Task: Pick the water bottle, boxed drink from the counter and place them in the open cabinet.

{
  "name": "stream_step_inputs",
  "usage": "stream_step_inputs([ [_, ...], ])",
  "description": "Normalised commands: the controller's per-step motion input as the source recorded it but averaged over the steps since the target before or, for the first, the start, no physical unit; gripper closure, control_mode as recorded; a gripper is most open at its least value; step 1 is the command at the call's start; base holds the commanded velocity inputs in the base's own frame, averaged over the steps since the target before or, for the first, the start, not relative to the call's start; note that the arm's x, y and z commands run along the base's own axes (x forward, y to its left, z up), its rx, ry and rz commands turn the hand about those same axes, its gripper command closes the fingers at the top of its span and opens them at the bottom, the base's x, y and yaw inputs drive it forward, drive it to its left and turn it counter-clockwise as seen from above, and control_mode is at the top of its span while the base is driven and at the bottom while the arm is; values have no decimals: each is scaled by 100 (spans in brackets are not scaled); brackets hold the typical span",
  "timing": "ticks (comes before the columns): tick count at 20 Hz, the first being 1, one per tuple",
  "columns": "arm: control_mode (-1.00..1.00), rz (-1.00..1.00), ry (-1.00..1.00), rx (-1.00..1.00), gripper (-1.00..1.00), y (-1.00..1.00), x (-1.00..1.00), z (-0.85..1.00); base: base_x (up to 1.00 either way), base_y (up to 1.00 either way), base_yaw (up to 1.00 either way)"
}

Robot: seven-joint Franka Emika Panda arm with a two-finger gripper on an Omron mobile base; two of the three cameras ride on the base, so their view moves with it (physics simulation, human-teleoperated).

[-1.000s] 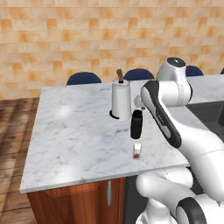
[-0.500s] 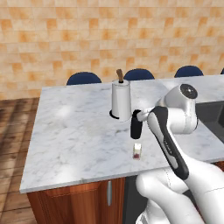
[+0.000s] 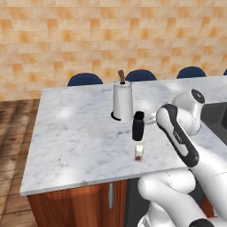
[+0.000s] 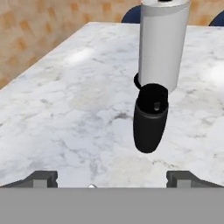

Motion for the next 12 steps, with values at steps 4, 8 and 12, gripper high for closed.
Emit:
stream_step_inputs([
  [4,-100,17,15,1,-100,-9,16,0,0,0,0],
  [8,-100,15,16,0,-100,0,8,-1,0,0,0],
  [12,-100,14,10,-1,-100,0,1,-17,0,0,0],
])
